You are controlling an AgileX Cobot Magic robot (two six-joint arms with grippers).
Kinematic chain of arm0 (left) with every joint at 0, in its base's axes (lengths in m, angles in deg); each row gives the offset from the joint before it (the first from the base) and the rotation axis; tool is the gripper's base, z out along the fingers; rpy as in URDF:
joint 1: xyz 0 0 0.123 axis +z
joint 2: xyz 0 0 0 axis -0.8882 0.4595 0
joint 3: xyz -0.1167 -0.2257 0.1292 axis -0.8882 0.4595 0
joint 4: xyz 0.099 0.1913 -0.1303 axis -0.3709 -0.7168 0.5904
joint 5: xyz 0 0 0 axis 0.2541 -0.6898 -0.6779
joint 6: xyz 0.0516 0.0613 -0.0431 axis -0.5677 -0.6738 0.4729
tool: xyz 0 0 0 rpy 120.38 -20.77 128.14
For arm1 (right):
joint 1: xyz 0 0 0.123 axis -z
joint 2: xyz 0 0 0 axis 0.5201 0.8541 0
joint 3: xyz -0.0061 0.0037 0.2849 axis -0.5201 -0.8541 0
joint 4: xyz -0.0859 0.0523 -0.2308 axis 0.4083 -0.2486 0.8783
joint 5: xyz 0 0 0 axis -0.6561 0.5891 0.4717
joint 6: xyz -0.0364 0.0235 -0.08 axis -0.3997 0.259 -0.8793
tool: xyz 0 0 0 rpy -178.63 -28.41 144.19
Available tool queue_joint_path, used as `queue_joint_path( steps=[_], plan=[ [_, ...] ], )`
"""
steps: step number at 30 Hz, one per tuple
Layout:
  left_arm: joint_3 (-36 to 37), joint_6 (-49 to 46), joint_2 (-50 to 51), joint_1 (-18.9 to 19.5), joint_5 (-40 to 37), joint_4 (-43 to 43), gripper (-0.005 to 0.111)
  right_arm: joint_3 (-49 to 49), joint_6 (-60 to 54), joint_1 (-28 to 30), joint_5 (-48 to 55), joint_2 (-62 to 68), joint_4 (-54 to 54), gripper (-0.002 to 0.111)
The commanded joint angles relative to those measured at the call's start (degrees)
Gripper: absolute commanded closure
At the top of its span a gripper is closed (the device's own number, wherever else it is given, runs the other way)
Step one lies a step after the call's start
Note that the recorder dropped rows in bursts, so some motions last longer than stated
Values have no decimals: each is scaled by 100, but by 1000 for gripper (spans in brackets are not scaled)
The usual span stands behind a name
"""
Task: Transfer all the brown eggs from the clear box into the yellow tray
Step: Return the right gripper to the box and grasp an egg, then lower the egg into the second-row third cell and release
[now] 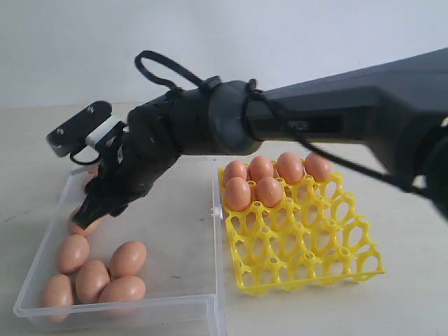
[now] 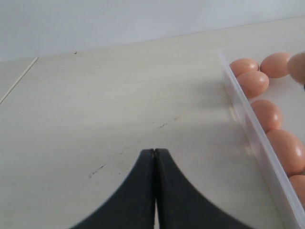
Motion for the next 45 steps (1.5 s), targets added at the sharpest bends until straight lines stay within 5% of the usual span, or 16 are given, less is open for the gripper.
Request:
queue_joint_path(
  steps=[1,9,15,37,40,43,45],
  plan=[
    [-23,25,-32,-43,52,14,107,-1373,160,381,-1884,-911,87,108],
    [-23,25,-32,-43,52,14,107,-4048,91,1343,-4211,-2423,-483,108],
    [-23,25,-32,-43,52,14,107,-5190,-256,1920,-4909,-2872,-973,108],
    [-23,25,-32,-43,52,14,107,-5566,-245,2378,-5009,-2183,-1589,107],
    [-23,25,-32,-43,52,14,107,-5566,-591,2378,-4796,-2183,-1589,83],
    [-23,25,-32,-43,52,14,107,-5566,-650,2378,-4678,-2198,-1589,38],
    [-23,25,-32,-43,52,14,107,-5566,-1286,2378,-4434,-2435,-1648,35]
  ],
)
